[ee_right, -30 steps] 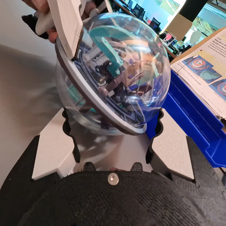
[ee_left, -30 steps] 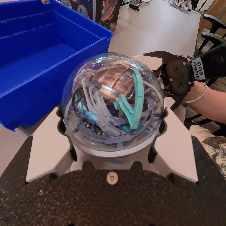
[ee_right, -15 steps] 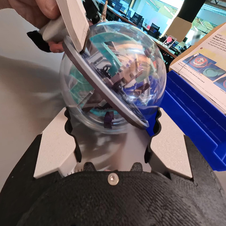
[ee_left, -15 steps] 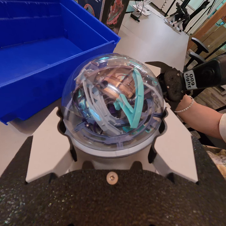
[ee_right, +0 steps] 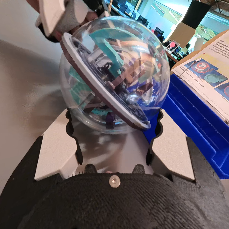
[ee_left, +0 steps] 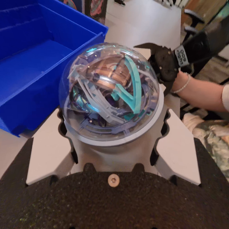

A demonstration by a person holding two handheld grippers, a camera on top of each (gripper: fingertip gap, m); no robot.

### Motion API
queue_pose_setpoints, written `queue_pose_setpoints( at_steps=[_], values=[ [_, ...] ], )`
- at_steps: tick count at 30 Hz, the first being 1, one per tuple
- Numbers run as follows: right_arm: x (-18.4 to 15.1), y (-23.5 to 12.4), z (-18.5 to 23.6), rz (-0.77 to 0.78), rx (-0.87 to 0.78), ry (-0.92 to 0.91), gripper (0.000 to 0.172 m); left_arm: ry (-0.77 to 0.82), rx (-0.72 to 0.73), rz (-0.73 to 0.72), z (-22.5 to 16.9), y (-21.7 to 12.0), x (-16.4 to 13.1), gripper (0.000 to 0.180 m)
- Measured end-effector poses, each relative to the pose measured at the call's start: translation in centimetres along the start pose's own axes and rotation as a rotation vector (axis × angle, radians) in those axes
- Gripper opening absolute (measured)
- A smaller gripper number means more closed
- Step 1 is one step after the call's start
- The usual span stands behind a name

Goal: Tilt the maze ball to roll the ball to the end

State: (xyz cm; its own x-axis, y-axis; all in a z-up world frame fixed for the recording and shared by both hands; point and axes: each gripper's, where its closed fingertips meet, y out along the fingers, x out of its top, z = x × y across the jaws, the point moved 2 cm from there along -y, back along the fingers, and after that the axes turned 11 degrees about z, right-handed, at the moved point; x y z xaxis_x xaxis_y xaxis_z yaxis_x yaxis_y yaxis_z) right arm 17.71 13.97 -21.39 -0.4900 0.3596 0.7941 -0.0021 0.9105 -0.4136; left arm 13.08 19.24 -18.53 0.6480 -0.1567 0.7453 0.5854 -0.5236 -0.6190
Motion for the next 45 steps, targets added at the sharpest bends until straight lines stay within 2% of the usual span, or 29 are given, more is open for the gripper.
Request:
queue_pose_setpoints(
  at_steps=[5,8,12,17,23,28,34,41,45],
  values=[
    [-0.3,0.0,-0.3,0.007,-0.004,0.000,0.134,0.177,0.030,0.090,0.3,0.3,-1.1,0.152],
    [-0.3,0.0,-0.4,0.007,-0.009,0.005,0.133,0.222,0.056,0.116,0.7,0.5,-1.3,0.150],
    [-0.3,0.0,-0.9,0.007,-0.028,0.025,0.132,0.254,0.079,0.082,1.4,0.2,-0.9,0.146],
    [-0.2,-0.1,-1.1,-0.004,-0.038,0.037,0.129,0.386,0.182,0.001,2.6,-1.0,0.0,0.145],
    [-0.1,-0.1,-1.0,-0.002,-0.049,0.039,0.128,0.457,0.143,0.007,3.2,-0.1,0.0,0.148],
    [-0.1,-0.2,-1.0,-0.009,-0.049,0.034,0.128,0.487,0.091,0.002,2.5,0.6,0.0,0.139],
    [0.2,-0.9,-0.8,-0.059,-0.030,0.020,0.127,0.439,0.097,-0.001,2.1,1.1,-0.3,0.142],
    [0.6,-1.8,-0.7,-0.131,-0.023,0.002,0.123,0.253,0.052,0.009,1.4,1.3,0.0,0.144],
    [0.7,-2.1,-0.6,-0.148,-0.056,-0.033,0.124,0.243,0.067,0.003,1.2,1.5,0.2,0.144]
  ],
)
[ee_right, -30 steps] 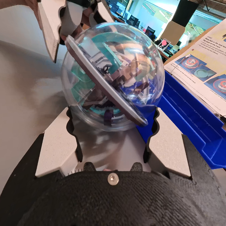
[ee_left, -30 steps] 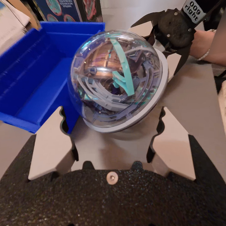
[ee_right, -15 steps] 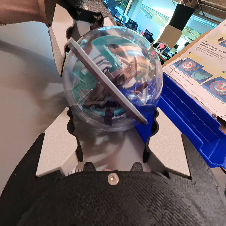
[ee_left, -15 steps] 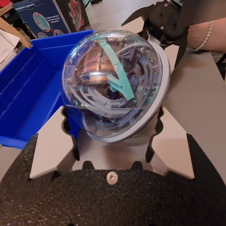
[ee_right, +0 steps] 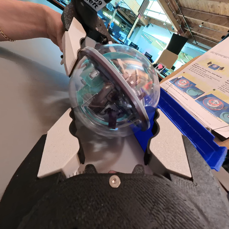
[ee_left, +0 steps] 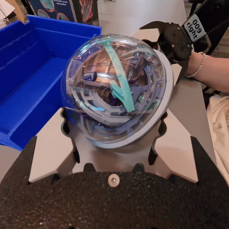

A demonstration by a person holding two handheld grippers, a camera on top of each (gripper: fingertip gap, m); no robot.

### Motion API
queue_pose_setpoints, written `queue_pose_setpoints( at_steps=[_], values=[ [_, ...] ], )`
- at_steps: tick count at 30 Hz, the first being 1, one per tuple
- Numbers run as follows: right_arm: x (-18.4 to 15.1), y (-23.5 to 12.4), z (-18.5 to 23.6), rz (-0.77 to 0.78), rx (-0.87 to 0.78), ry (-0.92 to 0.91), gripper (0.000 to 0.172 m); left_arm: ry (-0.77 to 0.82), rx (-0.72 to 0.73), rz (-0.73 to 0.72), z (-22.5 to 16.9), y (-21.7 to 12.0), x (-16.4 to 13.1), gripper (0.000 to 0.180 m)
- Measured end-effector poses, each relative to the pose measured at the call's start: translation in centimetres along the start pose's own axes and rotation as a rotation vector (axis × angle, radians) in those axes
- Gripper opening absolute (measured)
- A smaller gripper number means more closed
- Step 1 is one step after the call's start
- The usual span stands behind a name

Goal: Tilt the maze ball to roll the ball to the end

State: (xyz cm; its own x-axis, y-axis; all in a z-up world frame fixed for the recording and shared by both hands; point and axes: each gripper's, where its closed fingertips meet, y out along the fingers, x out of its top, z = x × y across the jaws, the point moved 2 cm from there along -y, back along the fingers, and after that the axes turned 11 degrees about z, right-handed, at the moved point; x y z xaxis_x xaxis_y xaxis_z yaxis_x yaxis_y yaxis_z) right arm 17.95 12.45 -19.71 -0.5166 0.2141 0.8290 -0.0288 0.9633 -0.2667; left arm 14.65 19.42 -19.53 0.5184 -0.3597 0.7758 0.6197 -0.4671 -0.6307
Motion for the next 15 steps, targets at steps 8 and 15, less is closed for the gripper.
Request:
queue_pose_setpoints(
  at_steps=[8,15],
  values=[
    [-0.59,0.84,-0.14,0.054,-0.090,-0.097,0.140,0.004,0.003,0.022,-0.34,0.71,0.55,0.144],
    [-0.17,0.33,0.21,0.021,-0.011,-0.026,0.139,-0.094,-0.062,0.070,-0.99,0.54,0.46,0.144]
  ],
)
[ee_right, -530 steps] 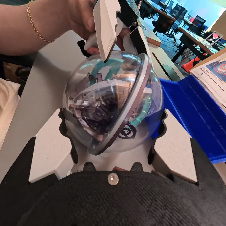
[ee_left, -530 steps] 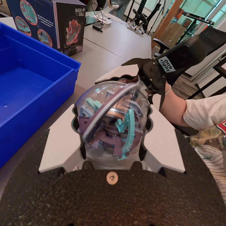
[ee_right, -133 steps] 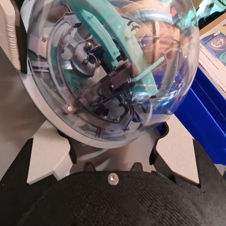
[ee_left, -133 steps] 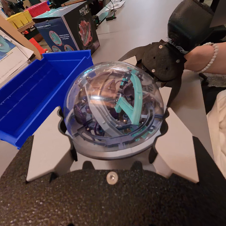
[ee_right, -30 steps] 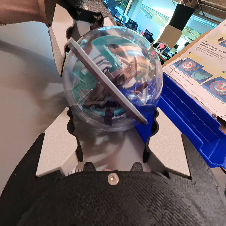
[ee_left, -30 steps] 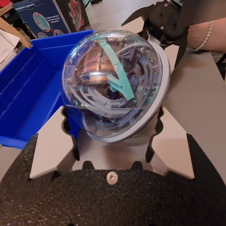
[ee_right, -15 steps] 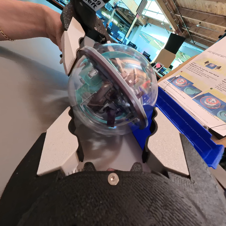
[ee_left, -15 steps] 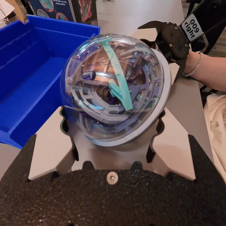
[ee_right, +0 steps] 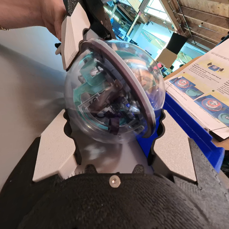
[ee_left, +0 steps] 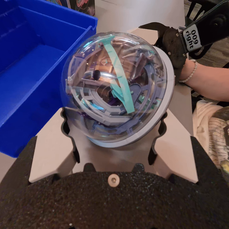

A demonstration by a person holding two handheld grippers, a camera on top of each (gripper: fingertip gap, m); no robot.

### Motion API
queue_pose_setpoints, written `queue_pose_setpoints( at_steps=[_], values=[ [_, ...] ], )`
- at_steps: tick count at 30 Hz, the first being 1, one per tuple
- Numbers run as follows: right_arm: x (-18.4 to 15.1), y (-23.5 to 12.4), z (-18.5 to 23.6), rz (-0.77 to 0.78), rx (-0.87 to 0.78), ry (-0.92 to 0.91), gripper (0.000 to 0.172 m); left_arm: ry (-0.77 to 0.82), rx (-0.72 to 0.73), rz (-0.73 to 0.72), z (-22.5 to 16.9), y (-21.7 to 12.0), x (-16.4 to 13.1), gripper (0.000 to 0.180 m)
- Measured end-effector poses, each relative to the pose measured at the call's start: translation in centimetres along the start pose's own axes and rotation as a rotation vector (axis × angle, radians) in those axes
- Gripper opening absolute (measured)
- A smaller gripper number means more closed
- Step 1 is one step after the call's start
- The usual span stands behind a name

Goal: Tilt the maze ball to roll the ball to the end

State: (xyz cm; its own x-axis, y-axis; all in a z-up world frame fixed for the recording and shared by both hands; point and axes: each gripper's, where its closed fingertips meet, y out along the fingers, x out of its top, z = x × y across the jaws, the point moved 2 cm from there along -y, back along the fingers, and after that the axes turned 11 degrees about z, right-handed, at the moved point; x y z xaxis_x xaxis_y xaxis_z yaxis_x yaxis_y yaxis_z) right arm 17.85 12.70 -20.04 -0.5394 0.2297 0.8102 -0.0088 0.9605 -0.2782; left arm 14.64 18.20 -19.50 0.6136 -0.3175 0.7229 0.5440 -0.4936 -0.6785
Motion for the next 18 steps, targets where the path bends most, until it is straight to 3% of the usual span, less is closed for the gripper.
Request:
queue_pose_setpoints(
  at_steps=[12,18],
  values=[
    [-0.6,-0.4,-0.7,0.025,0.043,0.090,0.139,-0.075,-0.047,-0.001,0.2,0.6,0.8,0.144],
    [-0.9,-1.1,-1.0,0.032,0.073,0.152,0.139,0.070,-0.004,0.069,0.1,1.7,0.0,0.145]
  ],
)
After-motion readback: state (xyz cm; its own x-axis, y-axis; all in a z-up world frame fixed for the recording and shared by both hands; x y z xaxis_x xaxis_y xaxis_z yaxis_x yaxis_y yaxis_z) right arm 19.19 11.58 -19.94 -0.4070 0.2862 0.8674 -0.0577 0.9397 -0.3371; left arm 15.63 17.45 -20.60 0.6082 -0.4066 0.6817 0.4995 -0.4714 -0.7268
